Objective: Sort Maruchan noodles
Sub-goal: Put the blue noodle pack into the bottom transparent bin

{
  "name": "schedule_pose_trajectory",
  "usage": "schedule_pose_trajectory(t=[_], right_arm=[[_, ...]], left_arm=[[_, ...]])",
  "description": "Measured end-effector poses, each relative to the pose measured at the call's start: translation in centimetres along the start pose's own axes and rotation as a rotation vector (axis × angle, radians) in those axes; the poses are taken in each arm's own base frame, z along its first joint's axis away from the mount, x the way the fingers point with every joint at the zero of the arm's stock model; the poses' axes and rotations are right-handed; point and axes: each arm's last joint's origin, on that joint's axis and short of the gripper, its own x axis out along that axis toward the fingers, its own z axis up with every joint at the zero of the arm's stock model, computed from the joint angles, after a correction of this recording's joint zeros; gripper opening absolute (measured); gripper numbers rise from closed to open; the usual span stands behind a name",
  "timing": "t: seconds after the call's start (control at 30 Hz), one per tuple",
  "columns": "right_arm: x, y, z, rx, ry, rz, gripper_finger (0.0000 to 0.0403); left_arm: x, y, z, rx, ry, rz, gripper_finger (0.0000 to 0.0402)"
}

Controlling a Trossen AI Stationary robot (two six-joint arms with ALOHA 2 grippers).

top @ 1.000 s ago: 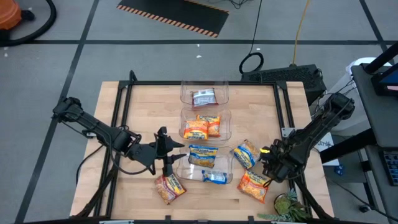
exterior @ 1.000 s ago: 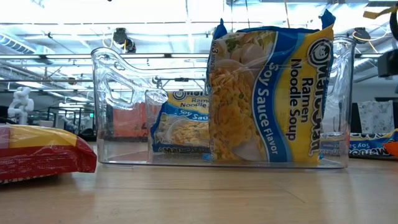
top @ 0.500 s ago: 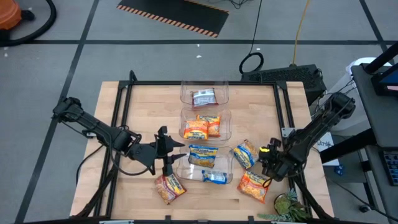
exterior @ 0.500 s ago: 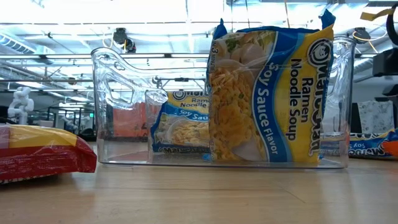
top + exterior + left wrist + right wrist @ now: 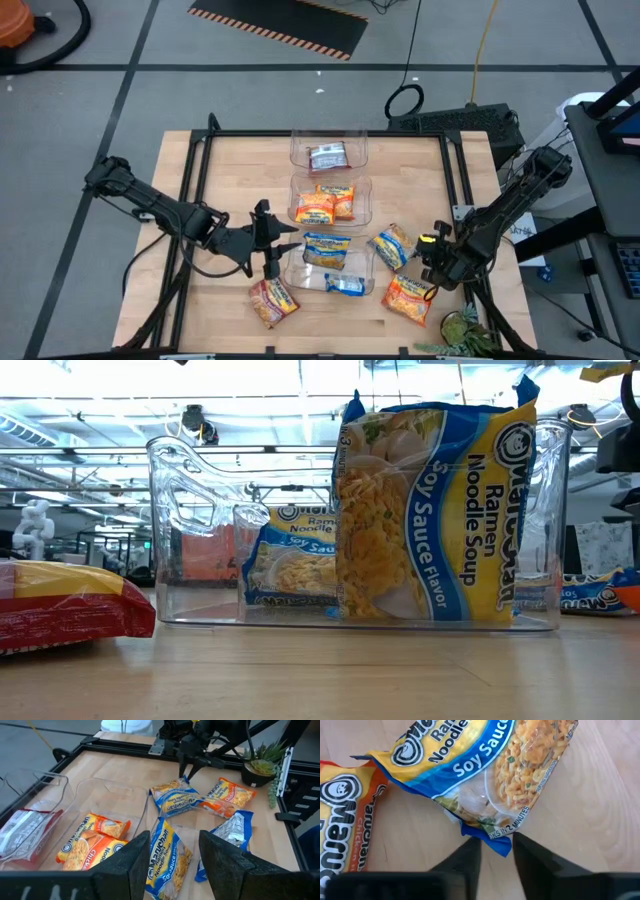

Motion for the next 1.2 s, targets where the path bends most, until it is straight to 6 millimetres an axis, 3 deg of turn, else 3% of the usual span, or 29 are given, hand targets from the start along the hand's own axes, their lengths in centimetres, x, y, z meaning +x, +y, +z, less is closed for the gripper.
schedule_pose_trajectory(t=[0.13,0.2,0.87,1.2], right_arm=[[0.0,0.1,0.1,0.006,-0.025,0.001,0.0024],[0.0,0.2,0.3,0.014,-0.060,0.002,0.0007],[-1.8,0.1,2.3,-0.027,-0.531,-0.073,0.0000],[-5.3,0.6,5.2,-0.105,-0.615,-0.067,0.0000]], left_arm=[[0.0,0.0,0.0,-0.004,0.000,0.000,0.0175],[0.0,0.0,0.0,-0.006,0.000,0.000,0.0175],[0.0,0.0,0.0,-0.005,0.001,-0.002,0.0175],[0.0,0.0,-0.1,-0.039,0.004,-0.002,0.0175]])
